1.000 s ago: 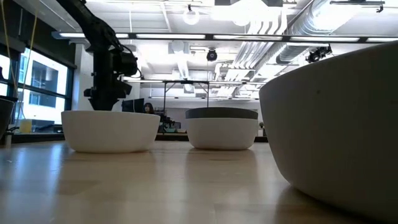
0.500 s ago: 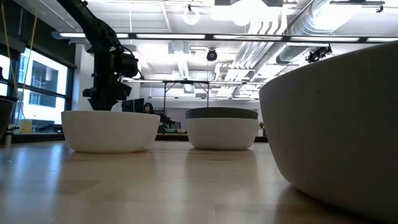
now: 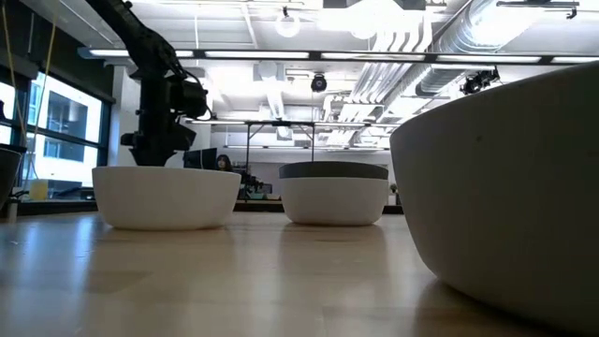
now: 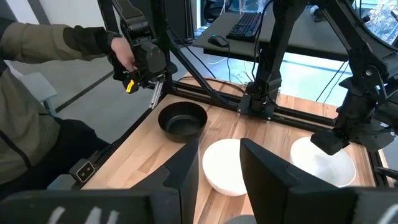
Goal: Nest bowls inside each other
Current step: Stack the white bowl on top of the gray bowl
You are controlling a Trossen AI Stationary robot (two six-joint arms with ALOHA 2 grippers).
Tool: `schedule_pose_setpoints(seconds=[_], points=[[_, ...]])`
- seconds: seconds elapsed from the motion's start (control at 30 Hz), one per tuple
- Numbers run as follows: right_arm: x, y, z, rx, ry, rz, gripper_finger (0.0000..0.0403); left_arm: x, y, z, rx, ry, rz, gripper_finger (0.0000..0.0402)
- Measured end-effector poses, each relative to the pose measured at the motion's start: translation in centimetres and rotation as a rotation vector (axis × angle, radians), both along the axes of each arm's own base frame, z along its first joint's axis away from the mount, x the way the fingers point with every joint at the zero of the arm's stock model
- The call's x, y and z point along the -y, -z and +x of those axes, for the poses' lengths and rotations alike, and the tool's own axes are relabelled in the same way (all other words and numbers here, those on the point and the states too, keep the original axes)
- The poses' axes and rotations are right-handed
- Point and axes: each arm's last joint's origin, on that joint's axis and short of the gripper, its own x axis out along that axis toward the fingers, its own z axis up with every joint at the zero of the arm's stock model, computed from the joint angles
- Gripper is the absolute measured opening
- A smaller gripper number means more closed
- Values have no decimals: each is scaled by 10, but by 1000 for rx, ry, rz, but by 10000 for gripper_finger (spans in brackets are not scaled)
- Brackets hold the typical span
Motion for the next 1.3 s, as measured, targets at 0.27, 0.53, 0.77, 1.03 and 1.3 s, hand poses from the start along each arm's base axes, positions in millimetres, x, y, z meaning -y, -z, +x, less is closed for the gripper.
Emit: schedule_pose_setpoints(seconds=[0.27, 0.53, 0.77, 1.03, 1.3], points=[[0, 0, 0, -3, 0, 1, 110, 3, 0, 3, 17, 6, -24, 41], [0, 2, -1, -20, 0, 6, 110, 3, 0, 3, 19, -11, -22, 6], [-1, 4, -2, -30, -10, -15, 110, 3, 0, 4, 38, -29, -24, 1], [0, 4, -2, -19, -15, -43, 110, -2, -12, 6, 47, -32, -18, 0], [0, 3, -2, -2, -21, -68, 110, -11, -57, 27, 133, 14, 59, 0]])
